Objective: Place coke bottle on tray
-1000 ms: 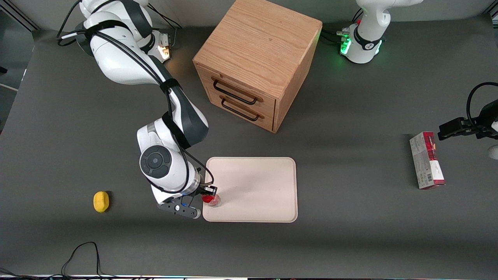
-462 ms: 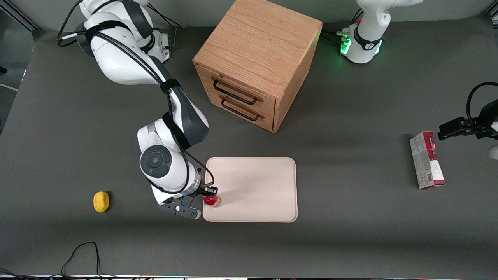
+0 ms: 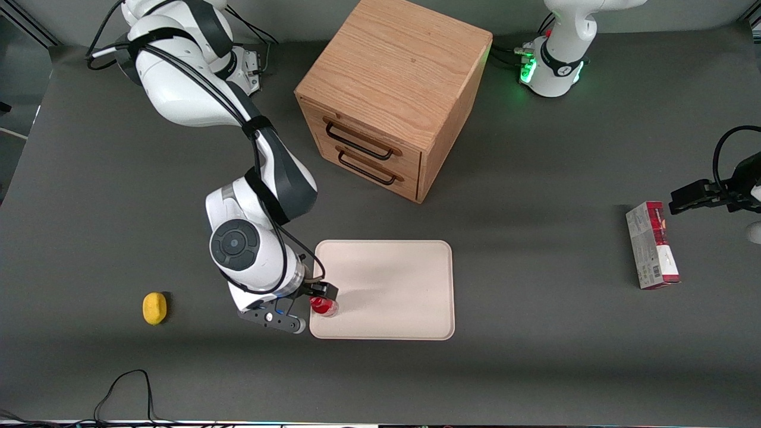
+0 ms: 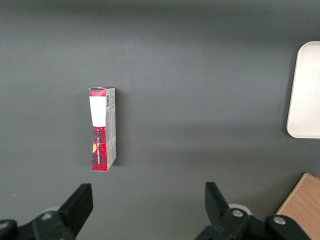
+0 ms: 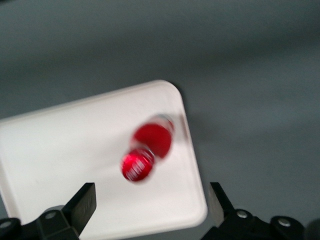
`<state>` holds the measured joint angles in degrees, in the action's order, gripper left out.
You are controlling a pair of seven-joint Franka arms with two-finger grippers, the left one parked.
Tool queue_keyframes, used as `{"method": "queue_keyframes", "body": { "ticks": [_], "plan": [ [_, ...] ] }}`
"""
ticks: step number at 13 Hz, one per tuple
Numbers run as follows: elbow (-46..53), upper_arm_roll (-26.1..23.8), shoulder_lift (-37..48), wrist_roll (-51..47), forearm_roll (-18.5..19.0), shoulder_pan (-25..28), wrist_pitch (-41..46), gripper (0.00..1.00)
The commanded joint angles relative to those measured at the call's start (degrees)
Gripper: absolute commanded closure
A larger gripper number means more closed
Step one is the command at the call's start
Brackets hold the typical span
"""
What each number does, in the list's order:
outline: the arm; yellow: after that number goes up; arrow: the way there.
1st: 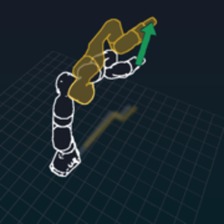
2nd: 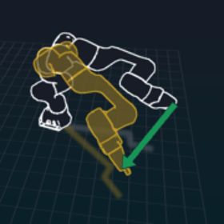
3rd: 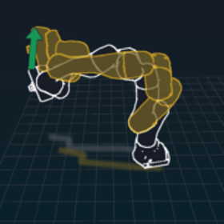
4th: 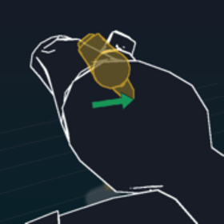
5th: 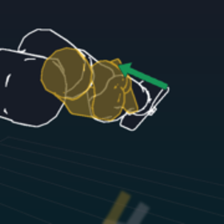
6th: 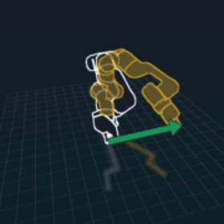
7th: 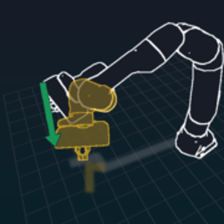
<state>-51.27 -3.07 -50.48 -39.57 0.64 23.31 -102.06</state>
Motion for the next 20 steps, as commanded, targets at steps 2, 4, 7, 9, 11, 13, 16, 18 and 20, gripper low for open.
{"method": "queue_keyframes", "body": {
  "ticks": [2, 4, 7, 9, 11, 13, 16, 18, 20],
  "plan": [
    [-27.2, 0.3, 21.8, 11.4, -0.1, -3.6, -0.1, 0.0],
    [-44.4, 1.0, 36.3, 19.1, -2.0, -5.9, -3.7, 0.0],
    [-59.9, 6.1, 52.6, 30.9, -2.1, -6.0, -3.2, 0.0],
    [-67.4, 8.5, 62.4, 35.0, -2.1, -5.9, -2.7, 0.0],
    [-66.4, 11.3, 64.9, 37.4, -2.1, -5.9, 2.5, 0.0],
    [-64.1, 12.6, 64.6, 41.3, -2.0, -6.9, 4.9, 0.0],
    [-62.1, 9.8, 63.6, 41.5, -2.0, -11.7, 6.3, 0.0],
    [-59.5, 5.6, 61.6, 41.4, -2.0, -15.8, 8.5, 0.0],
    [-56.0, 4.7, 59.3, 41.4, -2.0, -16.2, 10.7, 0.0]
  ]
}}
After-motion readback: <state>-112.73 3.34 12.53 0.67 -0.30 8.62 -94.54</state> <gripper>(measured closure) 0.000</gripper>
